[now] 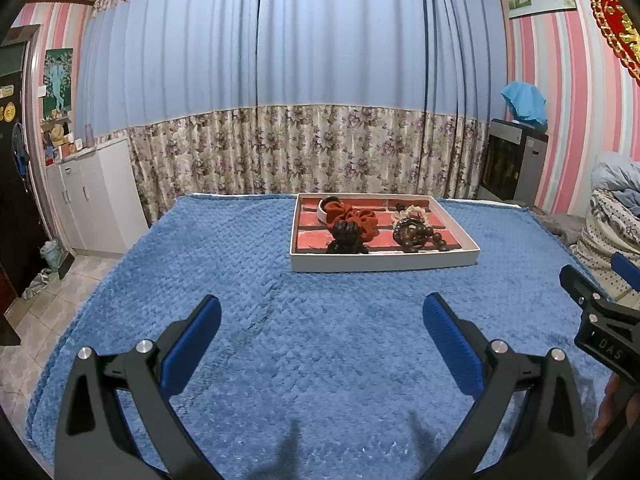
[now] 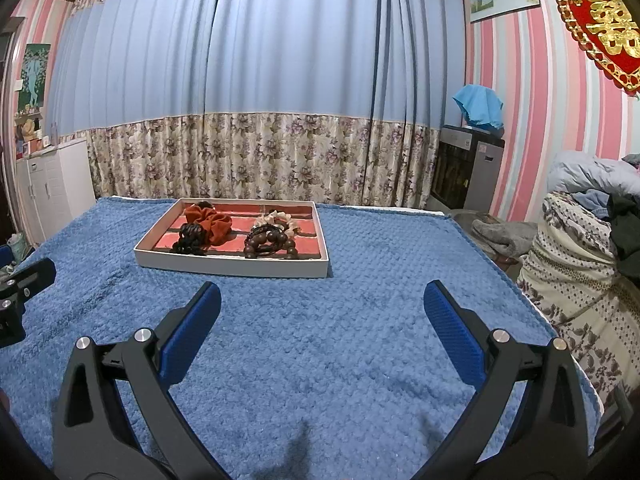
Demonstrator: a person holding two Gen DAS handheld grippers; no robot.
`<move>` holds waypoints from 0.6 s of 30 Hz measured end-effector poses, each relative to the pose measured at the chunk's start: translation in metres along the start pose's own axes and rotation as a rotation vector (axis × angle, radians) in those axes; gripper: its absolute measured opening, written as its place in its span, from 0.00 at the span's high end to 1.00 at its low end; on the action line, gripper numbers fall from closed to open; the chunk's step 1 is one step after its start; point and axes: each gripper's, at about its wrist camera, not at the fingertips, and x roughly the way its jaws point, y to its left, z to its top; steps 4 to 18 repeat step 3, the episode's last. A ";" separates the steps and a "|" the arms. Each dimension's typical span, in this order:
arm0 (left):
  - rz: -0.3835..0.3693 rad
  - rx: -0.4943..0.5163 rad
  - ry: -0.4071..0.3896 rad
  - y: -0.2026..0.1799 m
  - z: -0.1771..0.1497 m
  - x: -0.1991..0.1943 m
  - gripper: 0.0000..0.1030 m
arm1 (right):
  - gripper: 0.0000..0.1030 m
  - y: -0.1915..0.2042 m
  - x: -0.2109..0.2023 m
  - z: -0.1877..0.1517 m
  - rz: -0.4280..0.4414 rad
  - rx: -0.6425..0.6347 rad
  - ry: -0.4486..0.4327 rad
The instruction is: Organize jewelry
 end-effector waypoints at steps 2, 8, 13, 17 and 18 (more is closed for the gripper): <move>0.001 0.001 -0.001 0.000 0.000 0.000 0.04 | 0.04 0.000 0.000 0.000 0.000 0.001 -0.001; 0.001 0.001 -0.001 0.000 0.000 0.001 0.04 | 0.04 0.000 0.000 0.000 0.000 0.002 0.000; 0.001 0.001 -0.001 0.000 0.000 0.001 0.04 | 0.04 0.000 0.000 0.000 0.000 0.002 0.000; 0.001 0.001 -0.001 0.000 0.000 0.001 0.04 | 0.04 0.000 0.000 0.000 0.000 0.002 0.000; 0.001 0.001 -0.001 0.000 0.000 0.001 0.04 | 0.04 0.000 0.000 0.000 0.000 0.002 0.000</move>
